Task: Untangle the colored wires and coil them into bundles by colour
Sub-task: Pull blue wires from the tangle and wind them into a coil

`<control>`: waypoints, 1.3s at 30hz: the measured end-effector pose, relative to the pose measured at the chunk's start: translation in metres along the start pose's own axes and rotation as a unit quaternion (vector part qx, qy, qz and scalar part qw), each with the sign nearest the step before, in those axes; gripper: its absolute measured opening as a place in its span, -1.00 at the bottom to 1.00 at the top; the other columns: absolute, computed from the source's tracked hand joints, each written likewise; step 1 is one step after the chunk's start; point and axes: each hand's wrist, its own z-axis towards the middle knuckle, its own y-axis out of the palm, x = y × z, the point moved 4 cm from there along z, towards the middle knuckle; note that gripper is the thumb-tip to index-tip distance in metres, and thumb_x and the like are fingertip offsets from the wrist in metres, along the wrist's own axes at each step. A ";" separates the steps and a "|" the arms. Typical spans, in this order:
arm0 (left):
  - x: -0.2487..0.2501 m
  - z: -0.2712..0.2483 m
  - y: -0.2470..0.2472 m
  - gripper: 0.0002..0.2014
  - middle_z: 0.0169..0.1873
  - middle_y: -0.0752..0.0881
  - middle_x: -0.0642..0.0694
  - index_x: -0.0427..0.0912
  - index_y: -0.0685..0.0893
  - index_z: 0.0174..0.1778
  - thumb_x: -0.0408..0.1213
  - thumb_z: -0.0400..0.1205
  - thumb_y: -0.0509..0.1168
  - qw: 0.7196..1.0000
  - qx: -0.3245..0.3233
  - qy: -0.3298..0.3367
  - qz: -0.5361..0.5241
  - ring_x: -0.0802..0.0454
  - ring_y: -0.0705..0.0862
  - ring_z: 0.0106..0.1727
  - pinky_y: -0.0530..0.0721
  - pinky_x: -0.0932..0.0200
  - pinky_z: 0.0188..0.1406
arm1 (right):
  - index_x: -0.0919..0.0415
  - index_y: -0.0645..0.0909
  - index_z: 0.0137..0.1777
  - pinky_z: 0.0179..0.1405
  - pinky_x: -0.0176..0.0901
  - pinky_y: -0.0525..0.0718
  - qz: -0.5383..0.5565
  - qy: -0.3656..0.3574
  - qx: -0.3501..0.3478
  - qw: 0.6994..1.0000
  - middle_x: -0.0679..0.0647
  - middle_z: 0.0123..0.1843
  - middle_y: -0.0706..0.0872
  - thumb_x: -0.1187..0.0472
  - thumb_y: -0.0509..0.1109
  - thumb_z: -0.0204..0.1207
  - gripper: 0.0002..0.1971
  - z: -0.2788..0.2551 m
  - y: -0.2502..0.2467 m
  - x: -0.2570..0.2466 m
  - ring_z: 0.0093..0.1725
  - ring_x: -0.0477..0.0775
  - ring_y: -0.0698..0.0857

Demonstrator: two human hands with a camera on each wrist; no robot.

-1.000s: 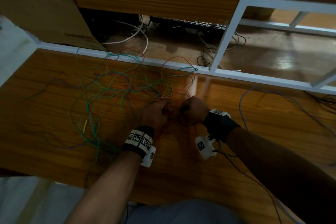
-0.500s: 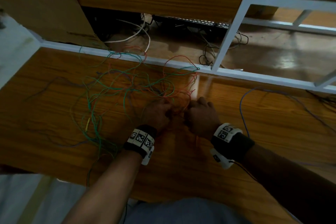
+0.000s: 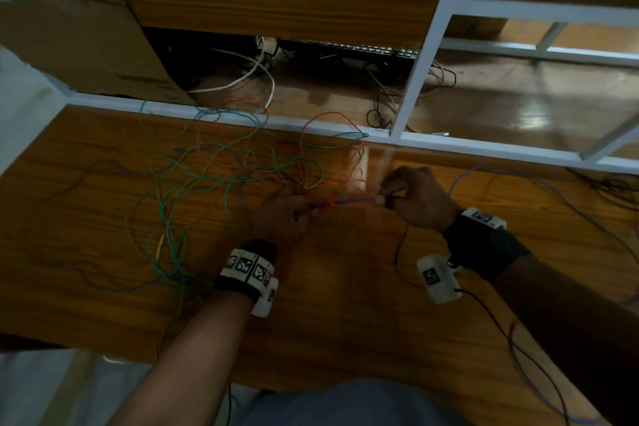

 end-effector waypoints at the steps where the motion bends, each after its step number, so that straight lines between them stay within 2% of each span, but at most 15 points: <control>1: -0.001 0.000 -0.002 -0.77 0.05 0.60 0.03 0.01 0.78 0.15 -0.24 0.59 0.40 1.000 -0.005 -0.021 0.003 0.09 0.60 -0.08 0.61 0.29 -0.12 | -0.30 0.74 -0.41 0.40 0.22 0.54 0.026 0.012 0.002 1.000 -0.09 0.07 0.80 -0.19 0.62 0.36 -0.82 -0.001 -0.007 0.006 0.18 0.11 0.73; 4: -0.002 -0.004 -0.006 -0.86 -0.07 0.66 0.03 -0.02 0.67 -0.03 -0.13 0.54 0.30 0.999 -0.014 -0.039 -0.005 0.05 0.63 -0.13 0.63 0.10 -0.12 | -0.13 0.84 -0.27 0.28 0.23 0.68 0.046 0.014 0.006 0.999 -0.05 -0.03 0.79 0.09 0.68 0.43 -0.89 -0.002 -0.015 0.025 0.05 0.09 0.78; 7: -0.005 -0.006 -0.008 -0.82 -0.11 0.74 0.04 0.03 0.65 -0.08 -0.01 0.49 0.28 0.996 -0.017 -0.076 -0.043 0.07 0.70 -0.13 0.62 0.12 -0.14 | -0.05 0.87 -0.19 0.10 0.20 0.73 0.032 -0.015 0.010 0.999 0.03 -0.04 0.83 0.32 0.62 0.49 -0.80 -0.005 -0.022 0.026 -0.02 0.08 0.79; 11: 0.014 0.002 -0.018 -0.60 0.05 0.73 -0.01 -0.01 0.67 0.15 0.07 0.45 0.29 0.998 0.036 -0.045 0.012 0.00 0.70 0.01 0.66 0.09 -0.02 | 0.07 0.91 -0.13 -0.08 0.19 0.74 0.020 -0.044 0.023 0.999 0.08 -0.05 0.84 0.32 0.57 0.49 -0.87 -0.009 -0.015 0.013 -0.11 0.13 0.79; 14: 0.051 0.001 -0.023 -0.47 0.20 0.66 -0.09 -0.07 0.65 0.25 0.12 0.43 0.37 0.992 0.092 0.082 0.026 -0.02 0.63 0.18 0.61 0.08 0.17 | 0.04 0.90 -0.14 -0.15 0.15 0.74 0.015 -0.070 0.026 0.997 -0.05 -0.08 0.80 0.34 0.55 0.47 -0.83 -0.011 -0.011 0.002 -0.13 0.06 0.77; 16: 0.074 0.004 -0.007 -0.29 0.35 0.59 -0.09 0.02 0.60 0.39 0.30 0.36 0.41 0.980 0.062 0.154 0.106 -0.07 0.49 0.38 0.46 0.01 0.41 | 0.03 0.90 -0.14 -0.21 0.10 0.74 0.008 -0.101 0.018 0.995 -0.03 -0.08 0.81 0.31 0.54 0.43 -0.84 -0.014 -0.010 -0.009 -0.16 0.08 0.77; 19: 0.085 0.020 0.022 -0.22 0.26 0.69 -0.06 0.01 0.72 0.27 0.51 0.34 0.23 0.980 -0.033 0.136 0.143 -0.10 0.56 0.31 0.52 -0.07 0.37 | -0.03 0.88 -0.18 -0.26 0.01 0.71 -0.003 -0.149 0.021 0.989 -0.03 -0.13 0.81 0.13 0.49 0.42 -0.87 -0.015 -0.014 -0.024 -0.22 0.02 0.77; 22: 0.065 0.031 0.035 -0.37 0.20 0.73 -0.18 -0.17 0.77 0.18 0.32 0.55 0.17 0.994 -0.095 0.018 0.055 -0.18 0.66 0.22 0.54 0.04 0.17 | -0.03 0.88 -0.17 -0.20 -0.18 0.66 0.027 -0.125 0.032 0.991 -0.17 -0.12 0.81 0.22 0.57 0.49 -0.89 -0.011 -0.028 -0.020 -0.19 -0.22 0.74; 25: 0.031 0.023 0.028 -0.68 0.36 0.67 -0.12 -0.12 0.78 0.23 -0.04 0.67 0.36 0.997 -0.069 -0.036 0.026 -0.15 0.61 0.37 0.51 0.12 0.31 | -0.01 0.86 -0.17 -0.15 -0.50 0.54 0.021 -0.091 0.051 0.994 -0.25 -0.15 0.76 0.27 0.63 0.51 -0.87 -0.019 -0.065 -0.001 -0.16 -0.35 0.71; 28: 0.004 0.012 0.008 -0.74 0.30 0.70 -0.07 -0.06 0.83 0.11 -0.02 0.62 0.42 0.995 -0.040 -0.084 0.037 -0.10 0.65 0.29 0.57 0.10 0.29 | 0.00 0.83 -0.16 -0.05 -0.29 0.67 0.018 -0.053 0.117 0.992 0.00 -0.11 0.80 0.44 0.58 0.48 -0.74 -0.036 -0.117 0.026 -0.15 -0.18 0.76; 30: -0.001 0.010 -0.007 -0.72 0.35 0.67 -0.02 0.03 0.81 0.15 0.04 0.59 0.43 0.992 -0.050 -0.095 0.072 -0.09 0.62 0.34 0.57 0.06 0.34 | 0.06 0.81 -0.15 -0.08 -0.32 0.68 -0.006 -0.042 0.145 0.989 0.06 -0.10 0.77 0.48 0.59 0.47 -0.75 -0.048 -0.137 0.037 -0.24 -0.25 0.74; 33: 0.015 0.015 -0.016 -0.53 0.41 0.62 -0.01 0.02 0.68 0.38 0.08 0.57 0.44 0.984 -0.117 -0.090 0.100 -0.09 0.59 0.40 0.53 0.10 0.33 | 0.12 0.84 -0.15 -0.01 0.01 0.77 -0.009 -0.033 0.109 0.993 0.06 -0.05 0.81 0.33 0.60 0.52 -0.91 -0.056 -0.126 0.037 -0.14 -0.09 0.76; 36: 0.048 0.021 -0.029 -0.38 0.38 0.60 -0.07 0.02 0.61 0.39 0.23 0.47 0.46 0.984 -0.091 -0.078 0.130 -0.16 0.57 0.39 0.54 -0.07 0.38 | 0.09 0.88 -0.14 -0.03 0.14 0.80 -0.007 -0.076 0.091 0.993 -0.03 -0.07 0.82 0.29 0.61 0.52 -0.92 -0.059 -0.100 0.028 -0.08 0.04 0.80; 38: 0.080 0.019 -0.037 -0.31 0.48 0.48 -0.07 0.13 0.47 0.50 0.20 0.45 0.47 0.985 -0.049 -0.027 0.161 -0.17 0.42 0.51 0.32 -0.10 0.55 | 0.09 0.89 -0.14 -0.06 0.13 0.79 -0.002 -0.106 0.084 0.991 -0.07 -0.09 0.81 0.32 0.61 0.53 -0.89 -0.059 -0.086 0.024 -0.11 0.01 0.80; 39: 0.099 0.016 -0.042 -0.27 0.56 0.39 -0.03 0.16 0.38 0.56 0.12 0.47 0.48 0.988 -0.035 0.014 0.147 -0.11 0.30 0.59 0.13 0.05 0.61 | 0.08 0.90 -0.12 -0.09 0.11 0.78 -0.003 -0.111 0.080 0.991 -0.09 -0.08 0.80 0.32 0.61 0.54 -0.89 -0.061 -0.082 0.022 -0.12 -0.01 0.79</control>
